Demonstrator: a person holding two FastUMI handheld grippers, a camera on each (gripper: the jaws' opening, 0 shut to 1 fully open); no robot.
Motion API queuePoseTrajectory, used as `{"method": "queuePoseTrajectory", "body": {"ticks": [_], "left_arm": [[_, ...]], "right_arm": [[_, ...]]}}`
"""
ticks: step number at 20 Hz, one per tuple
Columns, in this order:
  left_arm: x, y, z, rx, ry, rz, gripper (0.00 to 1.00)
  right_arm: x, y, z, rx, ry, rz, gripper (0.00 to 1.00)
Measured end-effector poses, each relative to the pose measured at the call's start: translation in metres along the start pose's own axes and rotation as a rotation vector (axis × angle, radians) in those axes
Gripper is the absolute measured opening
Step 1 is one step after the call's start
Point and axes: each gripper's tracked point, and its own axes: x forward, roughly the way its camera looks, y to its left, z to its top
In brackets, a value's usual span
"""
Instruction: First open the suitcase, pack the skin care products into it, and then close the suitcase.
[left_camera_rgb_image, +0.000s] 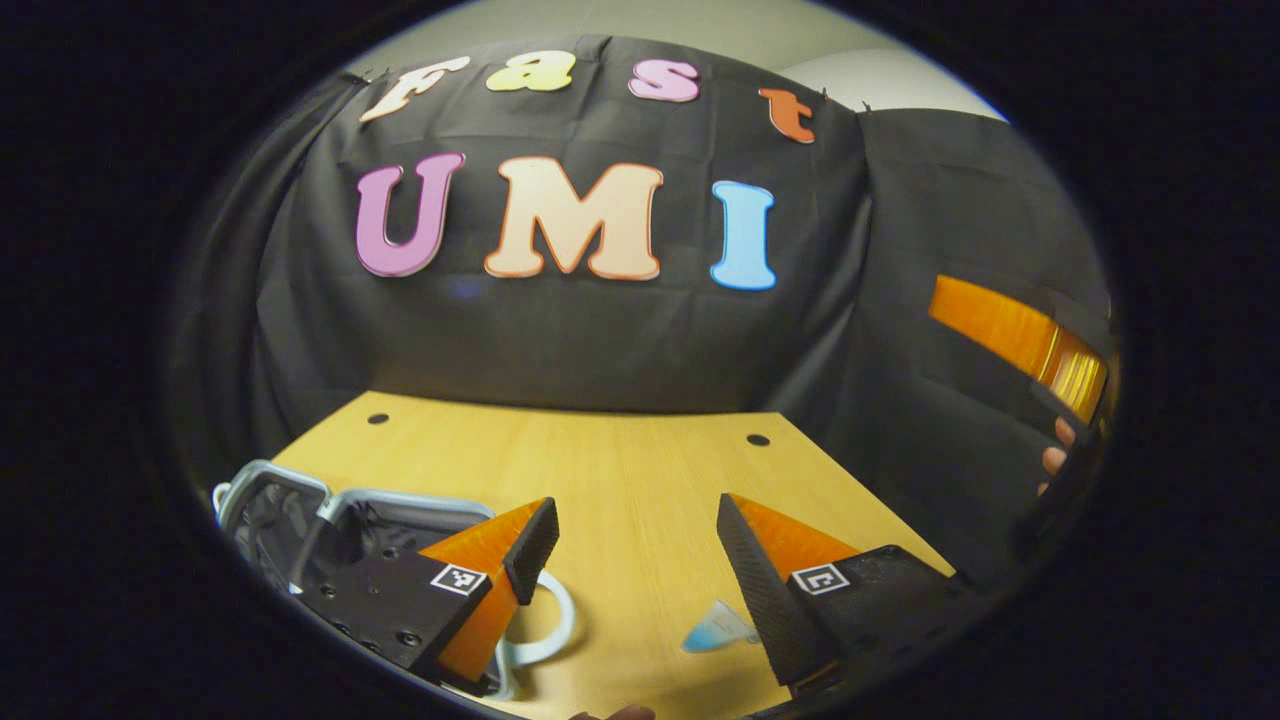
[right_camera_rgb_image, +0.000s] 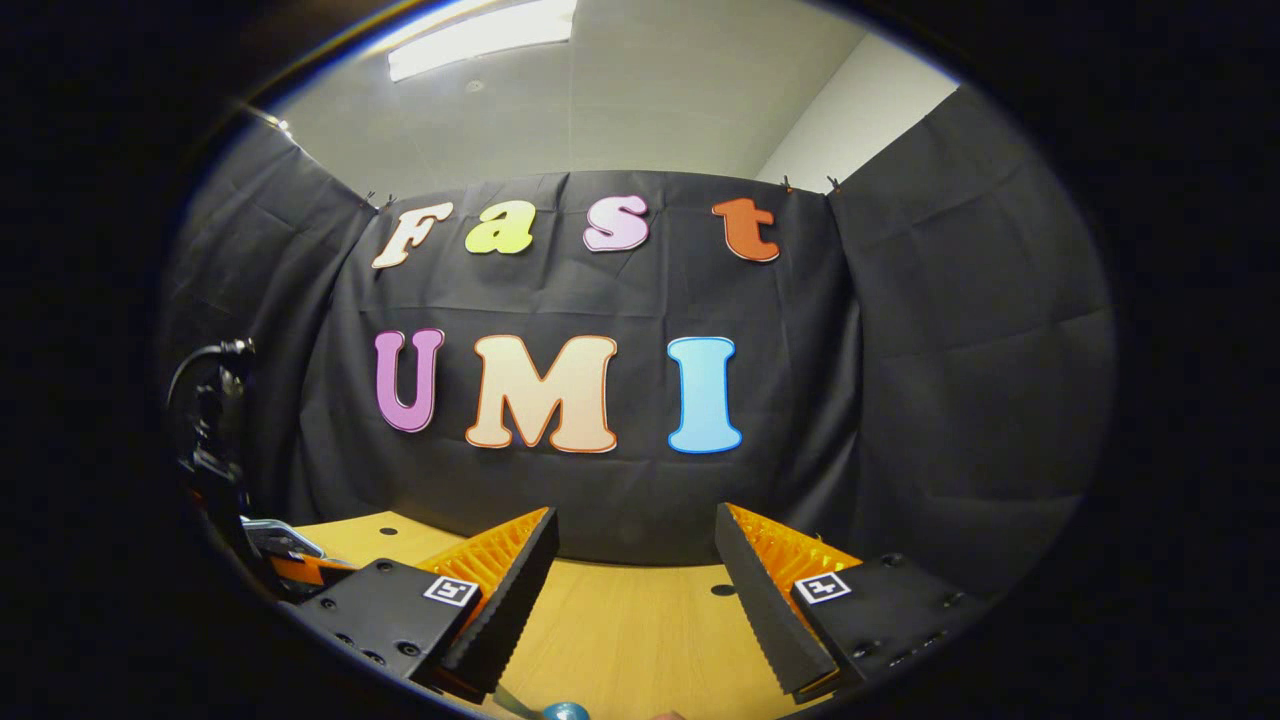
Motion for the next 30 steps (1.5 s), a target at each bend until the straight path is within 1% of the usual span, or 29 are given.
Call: {"method": "queuePoseTrajectory", "body": {"ticks": [5,10,14,17,20,22,23,24,25,27,28,30], "left_arm": [[0.010,-0.026,-0.054,-0.071,0.115,-0.011,0.95],[0.016,-0.041,-0.105,-0.063,0.207,-0.007,0.95],[0.024,-0.043,-0.146,-0.079,0.282,0.001,0.95],[0.034,-0.042,-0.170,-0.104,0.332,-0.004,0.93],[0.039,-0.036,-0.181,-0.091,0.360,0.011,0.61],[0.042,-0.038,-0.178,-0.097,0.365,-0.030,0.40],[0.039,-0.038,-0.174,-0.099,0.366,-0.034,0.29],[0.036,-0.034,-0.165,-0.087,0.360,-0.030,0.27],[0.034,-0.027,-0.155,-0.071,0.352,-0.021,0.30],[0.028,-0.019,-0.136,-0.053,0.327,-0.011,0.30],[0.023,-0.015,-0.125,-0.049,0.318,-0.008,0.27],[0.016,-0.001,-0.105,-0.043,0.296,0.013,0.27]], "right_arm": [[-0.008,-0.024,-0.017,-0.026,0.038,0.011,0.98],[-0.010,-0.040,-0.035,-0.051,0.079,0.018,0.98],[-0.012,-0.041,-0.051,-0.077,0.116,0.035,0.98],[-0.016,-0.035,-0.063,-0.089,0.147,0.056,0.98],[-0.019,-0.020,-0.071,-0.091,0.160,0.099,0.98],[-0.020,-0.007,-0.077,-0.069,0.162,0.137,0.99],[-0.021,0.000,-0.082,-0.060,0.167,0.154,0.99],[-0.021,0.007,-0.088,-0.057,0.172,0.170,0.99],[-0.022,0.014,-0.094,-0.054,0.176,0.185,0.98],[-0.025,0.031,-0.110,-0.045,0.193,0.235,0.99],[-0.025,0.039,-0.121,-0.040,0.208,0.254,0.99],[-0.029,0.047,-0.143,-0.027,0.249,0.274,0.99]]}}
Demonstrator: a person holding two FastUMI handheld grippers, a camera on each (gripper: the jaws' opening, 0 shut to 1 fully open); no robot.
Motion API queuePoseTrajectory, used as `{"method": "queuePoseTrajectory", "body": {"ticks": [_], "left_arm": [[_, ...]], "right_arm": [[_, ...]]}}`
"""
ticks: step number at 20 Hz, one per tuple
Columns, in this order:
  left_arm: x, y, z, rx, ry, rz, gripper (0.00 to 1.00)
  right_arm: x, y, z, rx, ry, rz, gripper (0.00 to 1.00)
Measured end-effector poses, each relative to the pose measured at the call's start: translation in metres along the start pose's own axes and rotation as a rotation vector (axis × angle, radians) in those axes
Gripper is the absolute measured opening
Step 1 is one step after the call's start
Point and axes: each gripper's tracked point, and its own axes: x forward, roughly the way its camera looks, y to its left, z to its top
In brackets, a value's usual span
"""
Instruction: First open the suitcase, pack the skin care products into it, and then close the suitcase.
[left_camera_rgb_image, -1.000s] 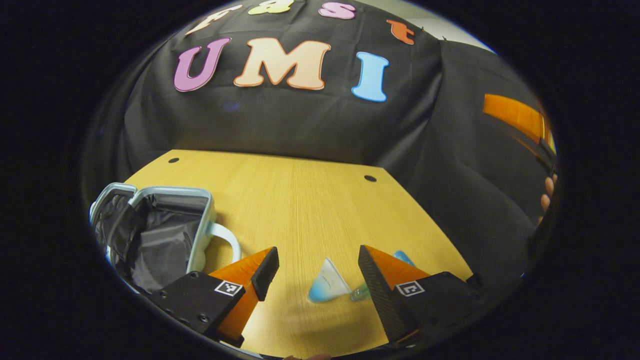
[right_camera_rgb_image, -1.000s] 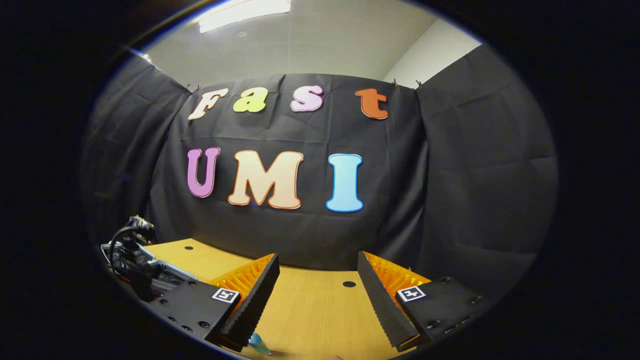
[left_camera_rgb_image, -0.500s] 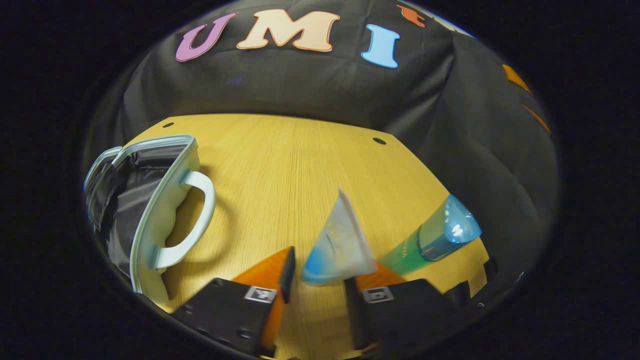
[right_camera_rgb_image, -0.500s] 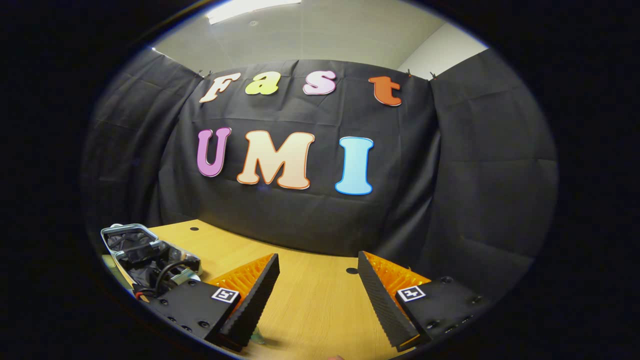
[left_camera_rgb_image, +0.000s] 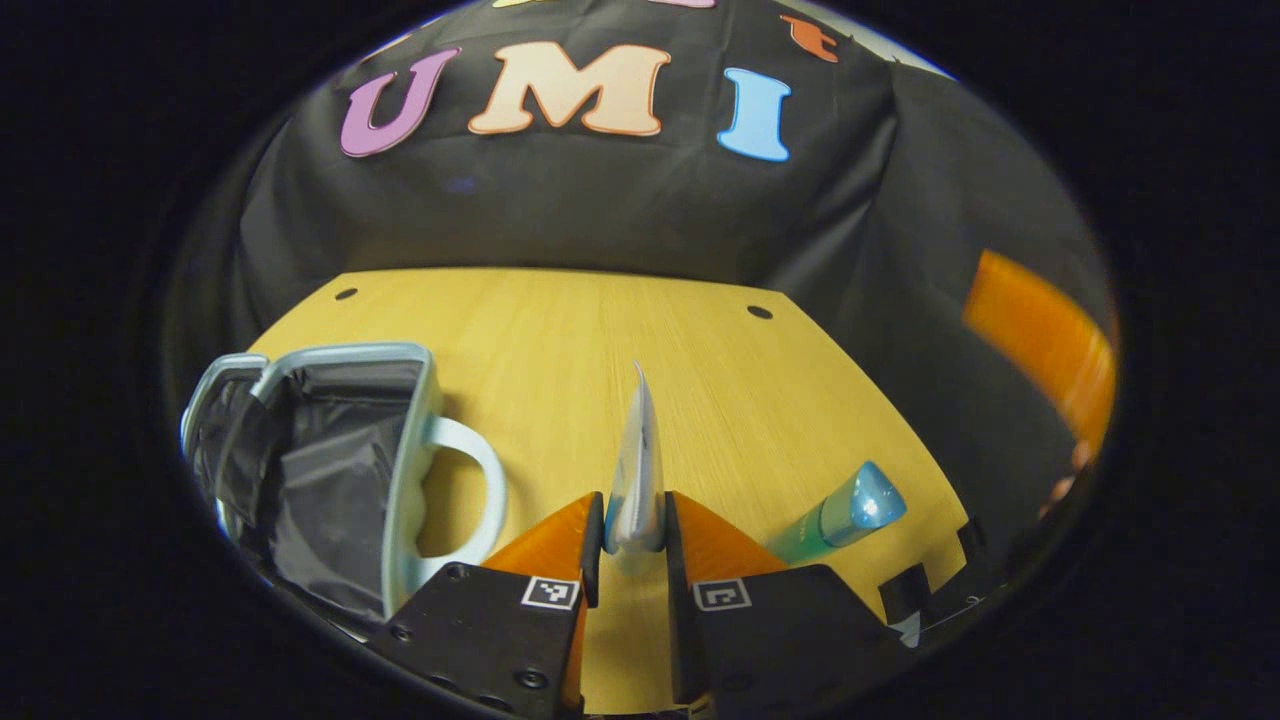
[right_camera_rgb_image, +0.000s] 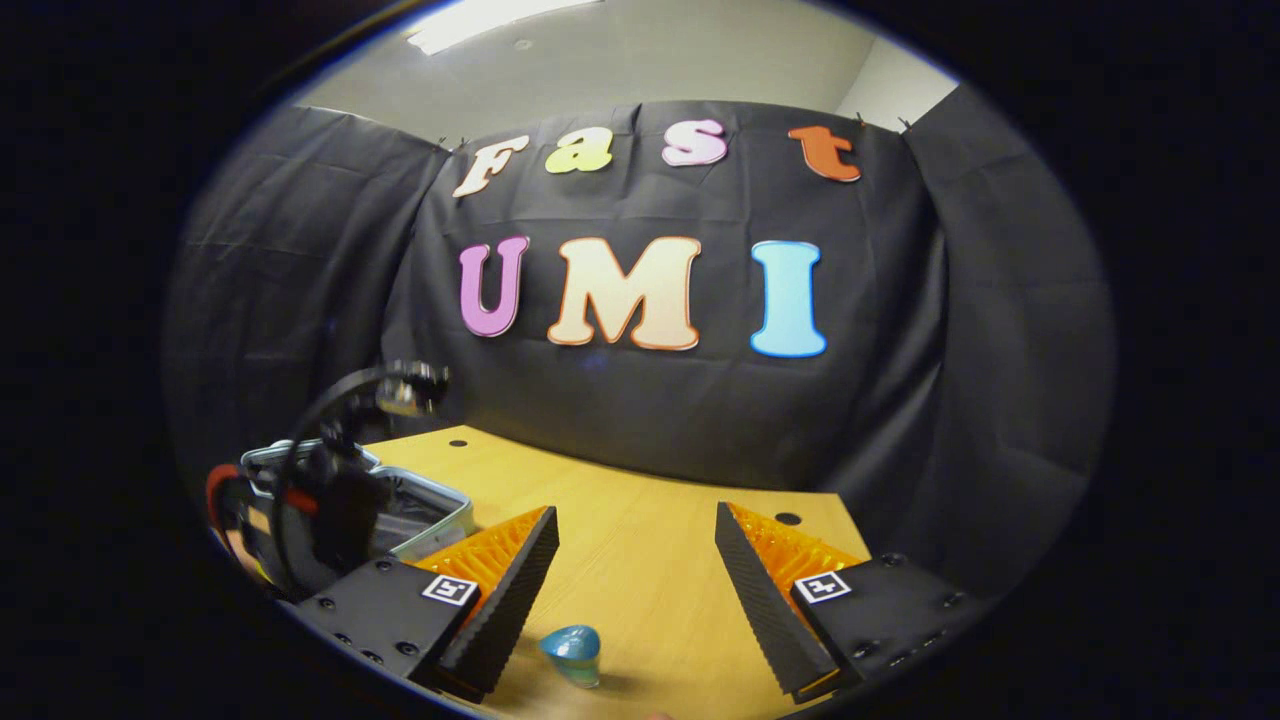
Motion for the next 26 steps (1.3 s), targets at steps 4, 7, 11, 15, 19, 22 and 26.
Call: {"method": "queuePoseTrajectory", "body": {"ticks": [4,7,11,15,19,22,26], "left_arm": [[-0.026,0.023,0.029,-0.017,-0.046,0.047,0.30],[-0.043,0.039,0.040,-0.036,-0.063,0.075,0.30],[-0.064,0.068,0.045,-0.064,-0.072,0.133,0.27],[-0.079,0.100,0.038,-0.070,-0.054,0.194,0.27],[-0.084,0.125,0.023,-0.083,-0.010,0.228,0.27],[-0.086,0.157,0.012,-0.072,0.036,0.284,0.27],[-0.086,0.205,-0.014,-0.079,0.170,0.332,0.27]], "right_arm": [[0.005,0.014,-0.044,0.013,0.079,0.026,0.99],[0.004,0.020,-0.083,0.002,0.149,0.039,0.99],[0.003,0.030,-0.138,-0.016,0.264,0.063,0.99],[0.002,0.040,-0.164,0.010,0.338,0.091,0.80],[0.010,0.047,-0.161,0.078,0.413,0.105,0.47],[0.011,0.060,-0.139,0.105,0.417,0.125,0.48],[0.012,0.096,-0.101,0.134,0.409,0.196,0.47]]}}
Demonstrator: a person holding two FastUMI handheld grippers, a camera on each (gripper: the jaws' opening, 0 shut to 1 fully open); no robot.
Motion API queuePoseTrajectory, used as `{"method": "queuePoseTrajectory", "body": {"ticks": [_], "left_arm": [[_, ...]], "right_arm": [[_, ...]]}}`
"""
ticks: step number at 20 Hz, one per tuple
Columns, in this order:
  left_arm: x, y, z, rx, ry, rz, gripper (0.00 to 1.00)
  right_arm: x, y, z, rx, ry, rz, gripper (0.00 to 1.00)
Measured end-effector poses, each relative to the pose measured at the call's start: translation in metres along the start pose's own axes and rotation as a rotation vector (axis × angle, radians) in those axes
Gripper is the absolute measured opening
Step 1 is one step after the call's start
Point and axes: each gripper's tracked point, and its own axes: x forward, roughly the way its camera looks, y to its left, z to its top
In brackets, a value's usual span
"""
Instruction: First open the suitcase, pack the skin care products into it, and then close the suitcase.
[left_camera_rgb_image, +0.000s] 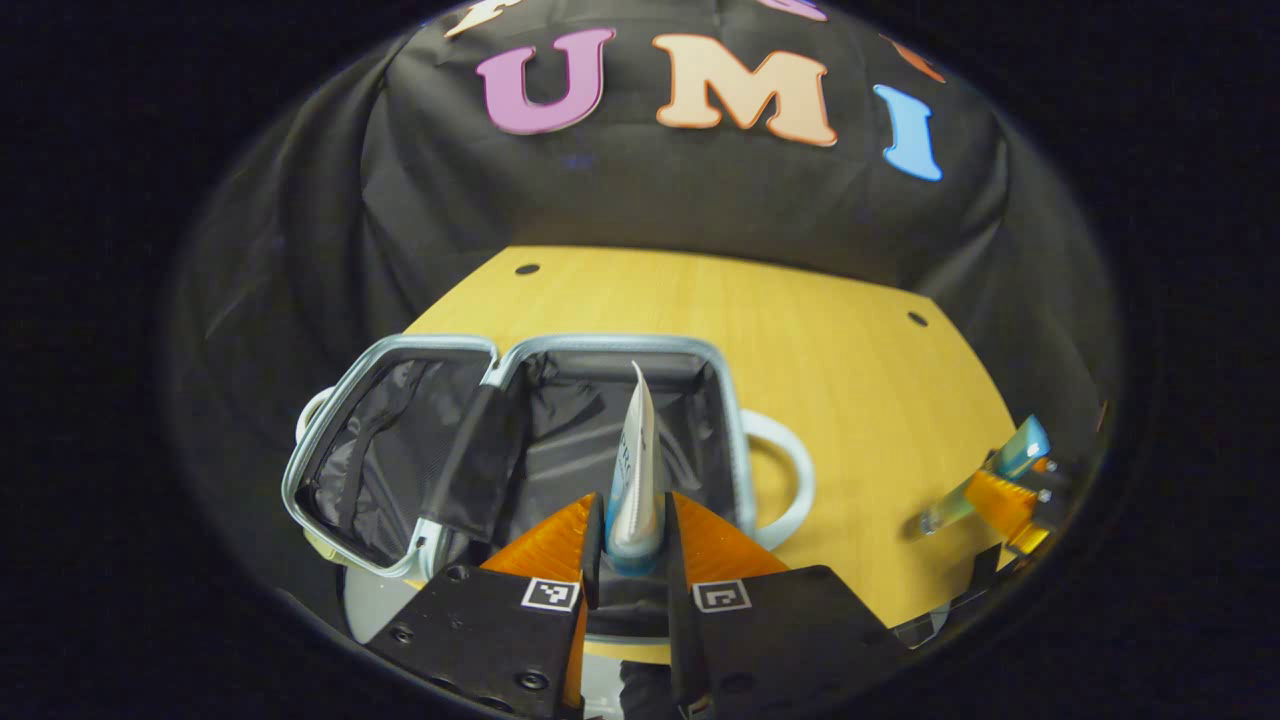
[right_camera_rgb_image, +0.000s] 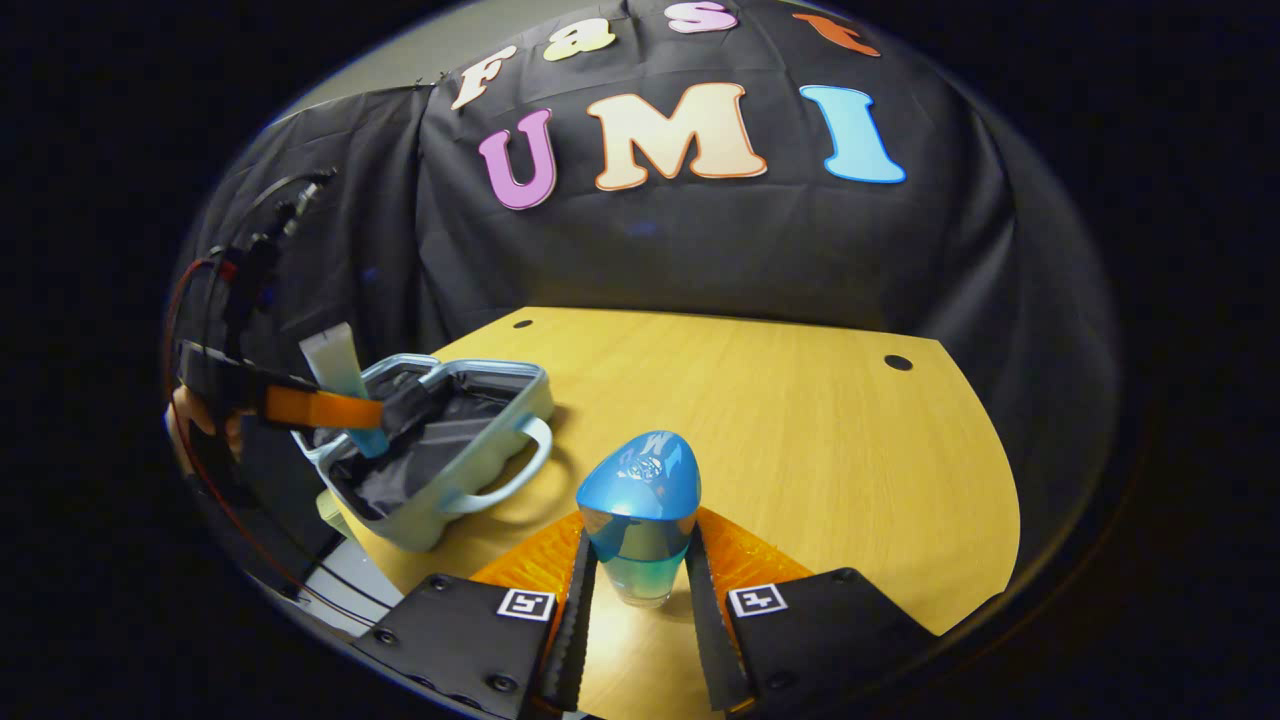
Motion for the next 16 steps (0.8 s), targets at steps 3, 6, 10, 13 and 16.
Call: {"method": "queuePoseTrajectory", "body": {"ticks": [3,6,10,13,16], "left_arm": [[0.017,0.022,-0.021,-0.017,0.124,-0.001,0.27],[0.033,0.033,-0.042,-0.033,0.223,-0.010,0.27],[0.047,0.035,-0.056,-0.023,0.274,-0.047,0.27],[0.055,0.038,-0.057,-0.018,0.273,-0.062,0.27],[0.054,0.036,-0.048,-0.040,0.236,-0.098,0.55]], "right_arm": [[-0.005,0.037,0.021,0.060,0.024,0.084,0.48],[-0.005,0.073,0.040,0.099,0.046,0.146,0.48],[-0.007,0.115,0.050,0.195,0.109,0.225,0.46],[0.002,0.142,0.049,0.248,0.153,0.272,0.46],[0.018,0.157,0.037,0.225,0.195,0.281,0.46]]}}
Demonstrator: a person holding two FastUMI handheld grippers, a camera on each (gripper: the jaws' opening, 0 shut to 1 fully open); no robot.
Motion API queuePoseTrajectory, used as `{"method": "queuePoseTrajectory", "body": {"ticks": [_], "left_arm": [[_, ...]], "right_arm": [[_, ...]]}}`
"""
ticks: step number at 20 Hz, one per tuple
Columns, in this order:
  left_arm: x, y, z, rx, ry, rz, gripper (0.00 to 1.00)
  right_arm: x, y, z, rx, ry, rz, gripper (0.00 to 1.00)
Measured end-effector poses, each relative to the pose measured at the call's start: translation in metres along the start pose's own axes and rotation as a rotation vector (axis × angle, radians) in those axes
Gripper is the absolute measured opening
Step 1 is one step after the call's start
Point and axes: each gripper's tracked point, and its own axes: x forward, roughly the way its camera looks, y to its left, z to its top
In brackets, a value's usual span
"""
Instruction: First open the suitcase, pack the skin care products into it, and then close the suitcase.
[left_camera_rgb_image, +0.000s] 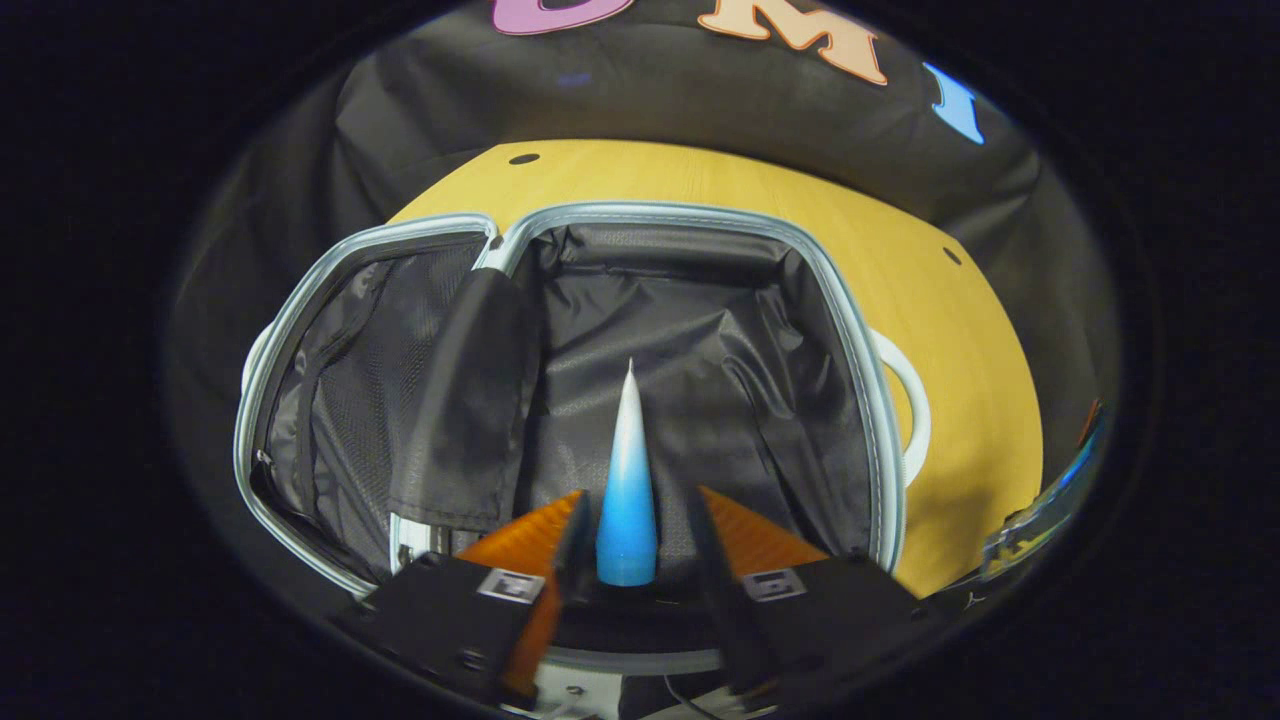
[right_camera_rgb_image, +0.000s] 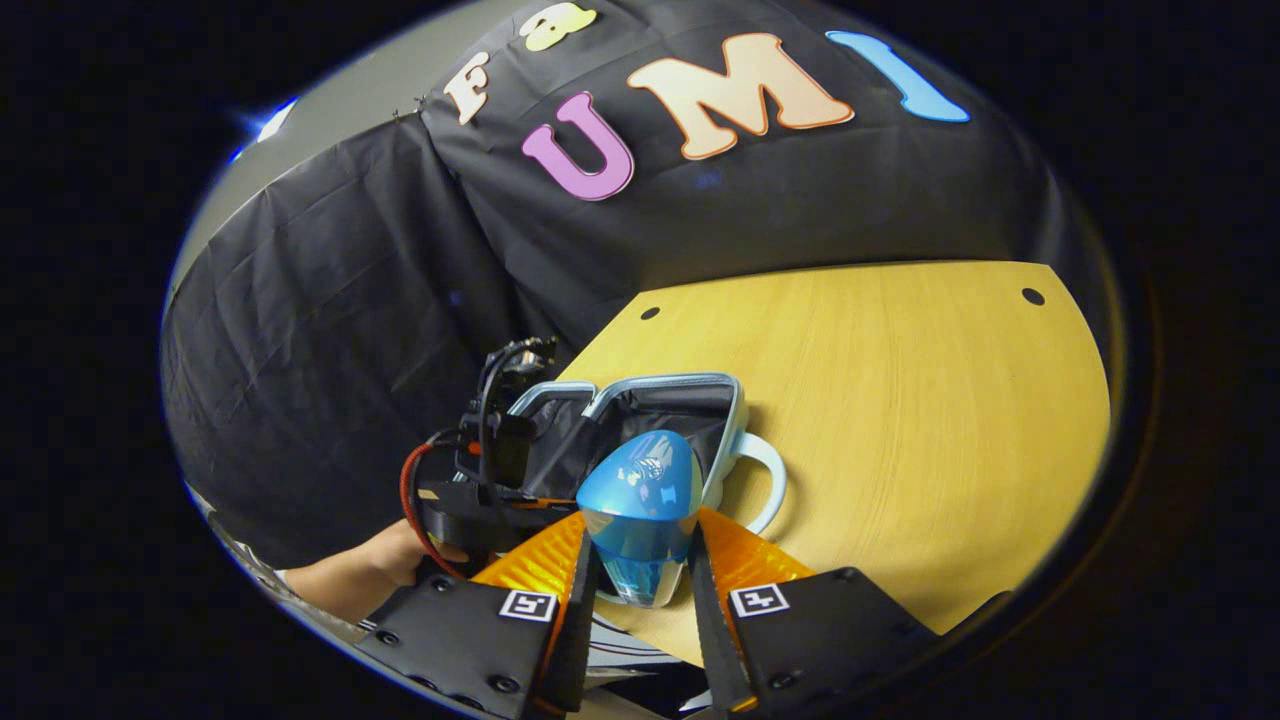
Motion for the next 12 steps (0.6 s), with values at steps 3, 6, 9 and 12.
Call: {"method": "queuePoseTrajectory", "body": {"ticks": [3,6,9,12], "left_arm": [[-0.014,0.006,0.011,-0.003,-0.059,-0.023,0.96],[-0.034,0.014,0.022,-0.024,-0.121,-0.053,0.92],[-0.051,0.034,0.030,-0.054,-0.165,-0.055,0.92],[-0.065,0.065,0.036,-0.091,-0.203,-0.032,0.92]], "right_arm": [[0.022,0.009,-0.010,0.011,0.049,0.004,0.48],[0.046,0.015,-0.019,0.030,0.093,0.009,0.48],[0.074,0.013,-0.039,0.044,0.165,-0.024,0.48],[0.098,0.008,-0.058,0.033,0.221,-0.068,0.48]]}}
